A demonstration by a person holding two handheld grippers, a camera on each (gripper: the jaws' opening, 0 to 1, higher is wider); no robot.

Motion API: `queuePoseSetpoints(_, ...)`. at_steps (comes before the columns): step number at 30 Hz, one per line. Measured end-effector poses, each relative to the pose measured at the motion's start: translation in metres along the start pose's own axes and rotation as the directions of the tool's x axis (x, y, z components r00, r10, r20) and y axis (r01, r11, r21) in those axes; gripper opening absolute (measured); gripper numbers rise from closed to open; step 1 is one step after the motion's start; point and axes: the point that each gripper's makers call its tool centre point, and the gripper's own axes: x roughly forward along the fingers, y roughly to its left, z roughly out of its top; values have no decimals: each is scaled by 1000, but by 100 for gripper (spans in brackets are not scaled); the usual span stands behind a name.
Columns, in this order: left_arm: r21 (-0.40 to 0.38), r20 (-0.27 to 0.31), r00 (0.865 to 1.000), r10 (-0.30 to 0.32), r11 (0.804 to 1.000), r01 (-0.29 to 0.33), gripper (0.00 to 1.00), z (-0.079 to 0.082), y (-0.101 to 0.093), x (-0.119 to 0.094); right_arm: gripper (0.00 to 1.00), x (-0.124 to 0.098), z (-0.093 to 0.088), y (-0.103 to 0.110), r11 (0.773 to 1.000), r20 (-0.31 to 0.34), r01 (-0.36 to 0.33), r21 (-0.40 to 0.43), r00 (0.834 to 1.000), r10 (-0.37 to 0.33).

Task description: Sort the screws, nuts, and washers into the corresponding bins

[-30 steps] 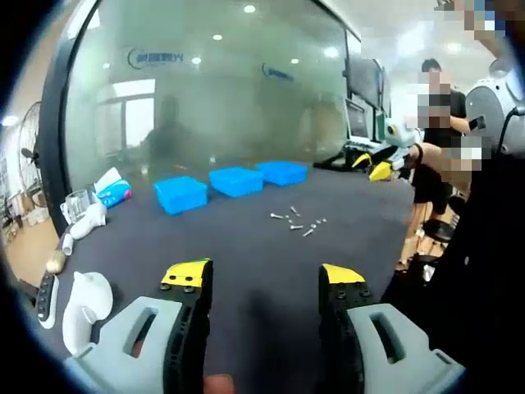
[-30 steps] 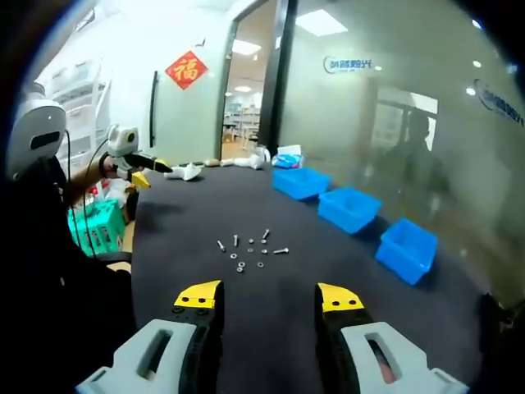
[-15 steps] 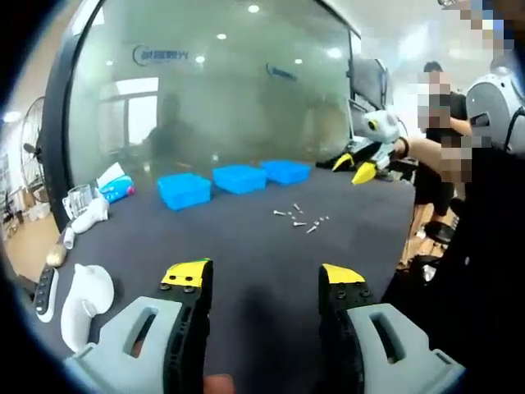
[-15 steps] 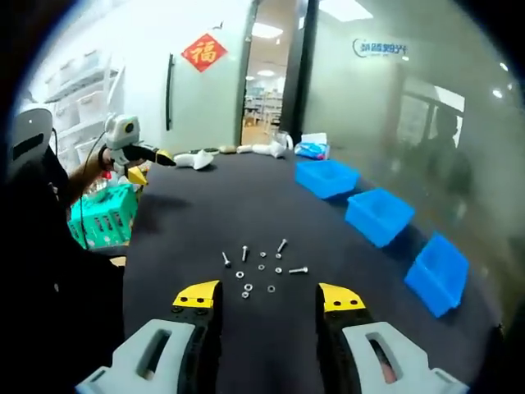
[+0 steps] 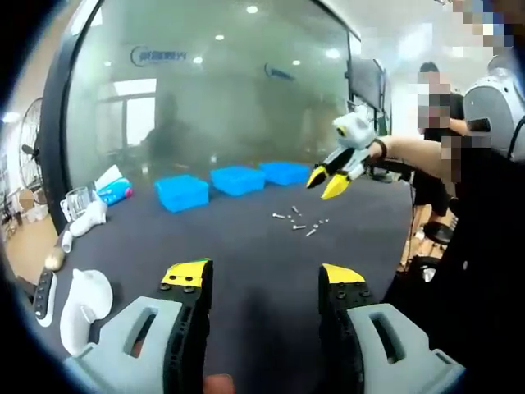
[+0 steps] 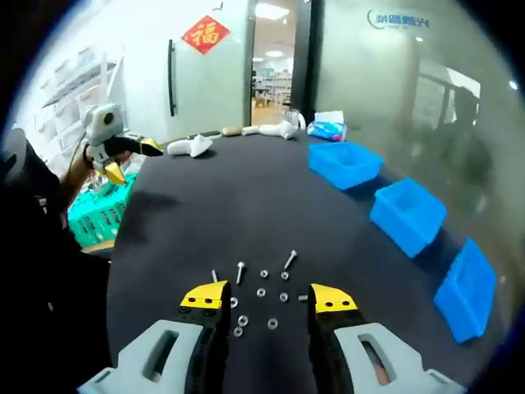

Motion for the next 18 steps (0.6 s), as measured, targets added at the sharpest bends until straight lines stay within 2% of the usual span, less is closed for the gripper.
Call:
queuePoseSetpoints(5,-1,2,1000,-1,1000,1,50,0,-1,0,31,26,3,-1,999,-45,-19,-42,999,17)
queuePoseSetpoints(11,-12,2,1000,6,1000,-6,50,-4,-1,-3,28,44,5,0,996,-79,-36,-82,996,30)
queuePoseSetpoints(18,-25,8,1000,14,1000,-14,50,-7,1,-6,23,60,3,-1,997,-109,-41,-72,994,33)
